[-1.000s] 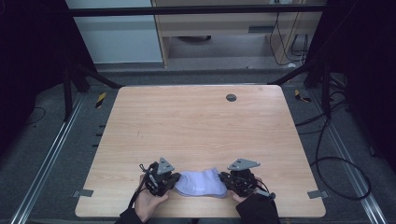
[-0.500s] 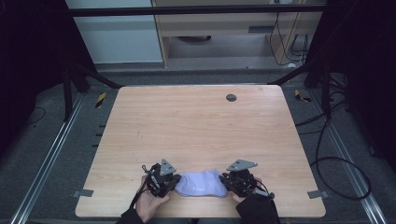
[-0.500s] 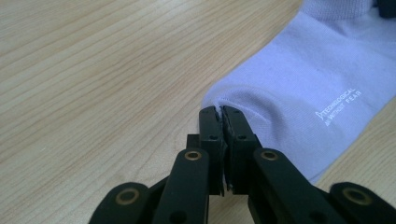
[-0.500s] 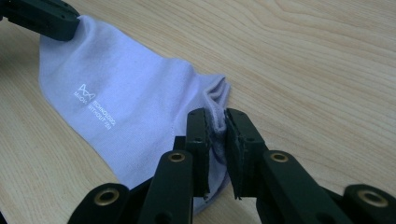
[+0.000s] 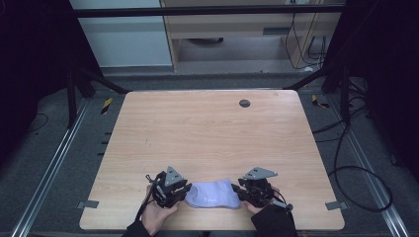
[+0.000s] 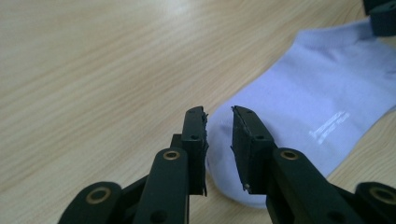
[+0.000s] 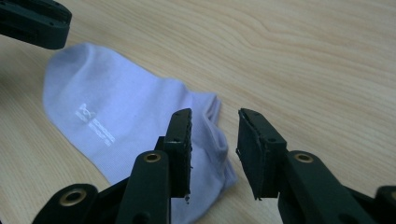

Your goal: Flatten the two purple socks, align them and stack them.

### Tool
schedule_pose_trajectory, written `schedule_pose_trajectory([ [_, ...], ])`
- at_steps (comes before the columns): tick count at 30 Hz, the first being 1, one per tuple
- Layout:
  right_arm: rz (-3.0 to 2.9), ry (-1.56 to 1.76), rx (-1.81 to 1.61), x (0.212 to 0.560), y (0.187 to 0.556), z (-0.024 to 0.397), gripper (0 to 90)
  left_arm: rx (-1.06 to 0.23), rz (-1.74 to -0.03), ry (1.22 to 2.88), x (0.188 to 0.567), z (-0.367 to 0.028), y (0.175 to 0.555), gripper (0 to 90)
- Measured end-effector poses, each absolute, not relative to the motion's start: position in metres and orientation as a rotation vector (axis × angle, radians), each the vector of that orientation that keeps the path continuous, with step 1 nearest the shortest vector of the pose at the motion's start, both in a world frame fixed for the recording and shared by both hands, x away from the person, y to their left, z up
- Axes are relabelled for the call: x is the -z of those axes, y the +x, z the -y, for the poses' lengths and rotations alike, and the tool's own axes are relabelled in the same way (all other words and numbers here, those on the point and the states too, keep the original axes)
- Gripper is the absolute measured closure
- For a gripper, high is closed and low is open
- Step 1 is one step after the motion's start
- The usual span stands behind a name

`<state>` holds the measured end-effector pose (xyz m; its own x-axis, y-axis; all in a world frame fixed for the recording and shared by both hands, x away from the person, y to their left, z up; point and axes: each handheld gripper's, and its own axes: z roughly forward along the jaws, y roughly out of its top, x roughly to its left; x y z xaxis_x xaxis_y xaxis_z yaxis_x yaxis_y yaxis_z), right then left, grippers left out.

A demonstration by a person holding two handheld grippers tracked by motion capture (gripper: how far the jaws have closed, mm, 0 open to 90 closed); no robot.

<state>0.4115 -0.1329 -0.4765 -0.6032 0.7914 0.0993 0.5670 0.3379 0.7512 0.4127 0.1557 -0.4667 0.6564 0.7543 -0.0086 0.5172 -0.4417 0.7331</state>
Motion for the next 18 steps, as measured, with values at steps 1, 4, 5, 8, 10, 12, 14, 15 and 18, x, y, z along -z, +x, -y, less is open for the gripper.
schedule_pose_trajectory([
  [1,-2.318,1.207,-1.149,0.476,0.411,0.132,67.7,-0.421,-0.974,2.136,0.466,-0.154,0.413,74.6],
  [4,-2.322,1.175,-1.195,0.476,0.410,0.128,72.8,-0.418,-0.955,2.146,0.467,-0.149,0.413,76.6],
  [5,-2.328,1.157,-1.209,0.476,0.411,0.126,75.1,-0.416,-0.952,2.156,0.469,-0.147,0.414,77.4],
  [8,-2.347,1.123,-1.216,0.479,0.412,0.120,80.6,-0.403,-0.951,2.184,0.478,-0.140,0.417,80.4],
  [10,-2.372,1.121,-1.185,0.484,0.414,0.115,83.5,-0.399,-0.950,2.208,0.483,-0.138,0.418,81.7],
  [12,-2.399,1.128,-1.148,0.489,0.415,0.113,86.0,-0.398,-0.946,2.223,0.486,-0.137,0.417,82.9],
  [14,-2.425,1.130,-1.116,0.492,0.415,0.112,87.6,-0.399,-0.948,2.231,0.486,-0.138,0.417,83.6],
  [15,-2.432,1.132,-1.102,0.492,0.414,0.112,88.3,-0.397,-0.949,2.232,0.487,-0.138,0.417,83.8],
  [18,-2.453,1.143,-1.098,0.493,0.411,0.114,89.8,-0.394,-0.947,2.249,0.489,-0.138,0.416,83.9],
])
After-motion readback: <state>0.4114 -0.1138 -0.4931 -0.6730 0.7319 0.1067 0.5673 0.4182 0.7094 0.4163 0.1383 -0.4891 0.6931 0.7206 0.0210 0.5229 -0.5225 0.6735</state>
